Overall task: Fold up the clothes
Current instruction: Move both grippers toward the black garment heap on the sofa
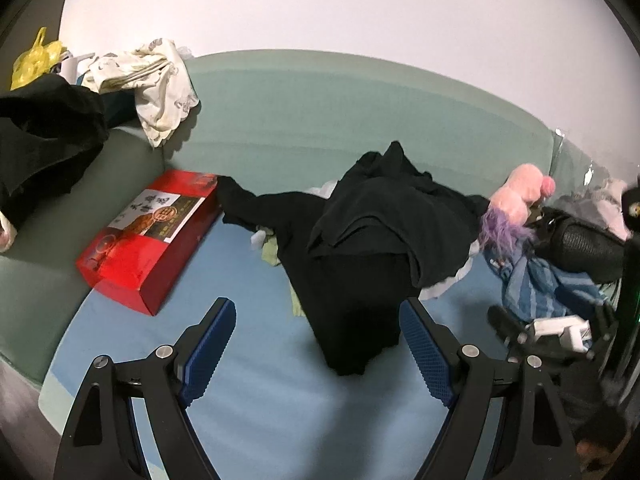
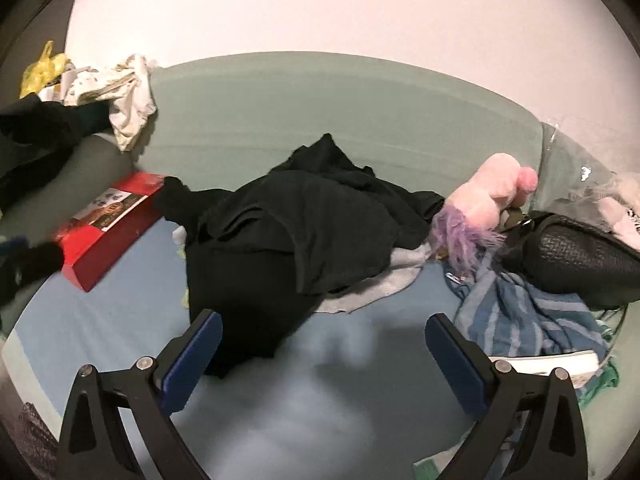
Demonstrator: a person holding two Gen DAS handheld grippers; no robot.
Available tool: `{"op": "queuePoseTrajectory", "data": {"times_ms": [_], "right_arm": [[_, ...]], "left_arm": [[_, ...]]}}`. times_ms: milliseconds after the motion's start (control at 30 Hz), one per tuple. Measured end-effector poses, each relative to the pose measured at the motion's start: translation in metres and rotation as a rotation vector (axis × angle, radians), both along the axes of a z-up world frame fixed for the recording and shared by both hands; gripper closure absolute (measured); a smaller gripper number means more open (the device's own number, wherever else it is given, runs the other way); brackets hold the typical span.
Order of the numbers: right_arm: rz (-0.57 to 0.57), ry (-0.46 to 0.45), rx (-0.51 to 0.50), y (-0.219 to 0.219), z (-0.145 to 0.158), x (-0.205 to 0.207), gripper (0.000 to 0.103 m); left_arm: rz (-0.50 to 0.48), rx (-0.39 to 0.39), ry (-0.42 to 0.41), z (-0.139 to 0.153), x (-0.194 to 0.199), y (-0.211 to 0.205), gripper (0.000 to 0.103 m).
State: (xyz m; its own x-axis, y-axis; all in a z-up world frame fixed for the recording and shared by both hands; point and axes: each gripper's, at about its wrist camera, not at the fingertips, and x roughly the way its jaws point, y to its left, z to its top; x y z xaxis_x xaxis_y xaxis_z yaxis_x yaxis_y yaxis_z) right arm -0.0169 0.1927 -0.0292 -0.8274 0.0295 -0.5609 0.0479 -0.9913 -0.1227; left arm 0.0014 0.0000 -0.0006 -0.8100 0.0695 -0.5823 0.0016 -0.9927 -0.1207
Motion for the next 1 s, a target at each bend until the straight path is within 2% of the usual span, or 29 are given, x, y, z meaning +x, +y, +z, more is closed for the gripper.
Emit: {"op": "queuePoseTrajectory", "data": {"times_ms": [267,400,667,1000], "right_arm": [[0.004,0.006,0.047,-0.011,-0.004,0.009,0.0],[-0.007,-0.005,0.016,-0.004,0.009,0.003,0.0],[-0.02,-0.024,0.023,-0.004,0.007,0.0,0.0],[0.006,-0.036,0.003,0.0,0.003,-0.004,0.0]], "left_arm": [[-0.005,-0.052,-0.014,-0.002,0.005,0.0,0.019],[0.006,-0.066,-0.029,0.001,0.002,0.002,0.019],[0.024,-0.09,-0.035,0.0,0.001,-0.002,0.019],[0.025,-0.058,-0.057,-0.007,-0.003,-0.009,0.019]]}}
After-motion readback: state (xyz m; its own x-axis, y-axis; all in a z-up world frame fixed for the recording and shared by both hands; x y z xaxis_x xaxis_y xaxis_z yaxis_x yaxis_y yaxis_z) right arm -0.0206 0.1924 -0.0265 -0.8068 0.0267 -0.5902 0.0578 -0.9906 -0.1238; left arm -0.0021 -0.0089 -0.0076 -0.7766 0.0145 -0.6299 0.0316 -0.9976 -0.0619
